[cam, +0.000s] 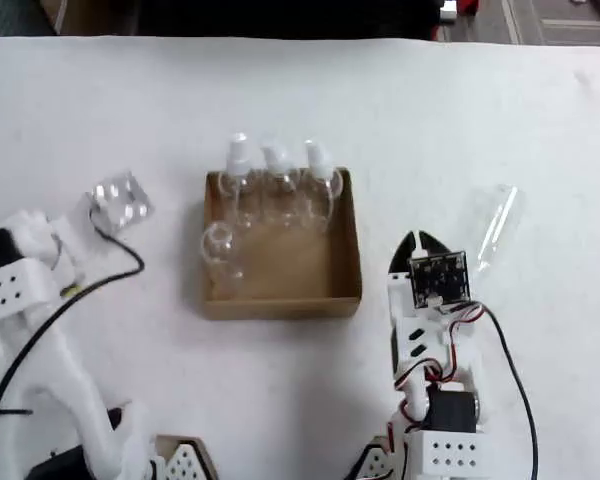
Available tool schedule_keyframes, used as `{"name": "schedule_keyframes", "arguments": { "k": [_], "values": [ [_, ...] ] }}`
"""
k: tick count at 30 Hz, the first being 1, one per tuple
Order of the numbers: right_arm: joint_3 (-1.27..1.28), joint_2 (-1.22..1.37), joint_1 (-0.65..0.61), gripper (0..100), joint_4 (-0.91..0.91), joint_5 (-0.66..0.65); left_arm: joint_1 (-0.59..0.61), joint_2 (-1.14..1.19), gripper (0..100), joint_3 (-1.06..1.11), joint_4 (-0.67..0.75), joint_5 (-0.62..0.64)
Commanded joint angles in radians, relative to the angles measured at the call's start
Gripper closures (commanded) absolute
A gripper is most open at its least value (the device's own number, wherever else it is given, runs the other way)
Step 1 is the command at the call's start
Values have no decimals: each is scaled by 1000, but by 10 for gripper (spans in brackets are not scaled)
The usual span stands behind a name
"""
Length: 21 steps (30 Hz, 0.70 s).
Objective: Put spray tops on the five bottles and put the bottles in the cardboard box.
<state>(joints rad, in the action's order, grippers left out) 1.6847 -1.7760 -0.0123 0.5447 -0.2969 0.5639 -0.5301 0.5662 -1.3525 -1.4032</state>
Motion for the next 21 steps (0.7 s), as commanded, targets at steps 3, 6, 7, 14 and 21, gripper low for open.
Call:
{"name": "schedule_keyframes", "arguments": {
  "k": [3, 6, 7, 14, 21],
  "values": [
    [8, -8, -7, 974, -4, -14, 22, -35, 979, -48, -2, -292],
    [8, -7, -7, 974, -2, -14, -22, -24, 979, -21, 78, -325],
    [8, -7, -7, 974, -1, -14, -39, -13, 979, -8, 117, -342],
    [8, -7, -7, 974, 1, -14, -124, 157, 979, -48, 118, -525],
    [8, -7, -8, 974, -4, -14, -183, 317, 979, -250, -61, -601]
  ]
}}
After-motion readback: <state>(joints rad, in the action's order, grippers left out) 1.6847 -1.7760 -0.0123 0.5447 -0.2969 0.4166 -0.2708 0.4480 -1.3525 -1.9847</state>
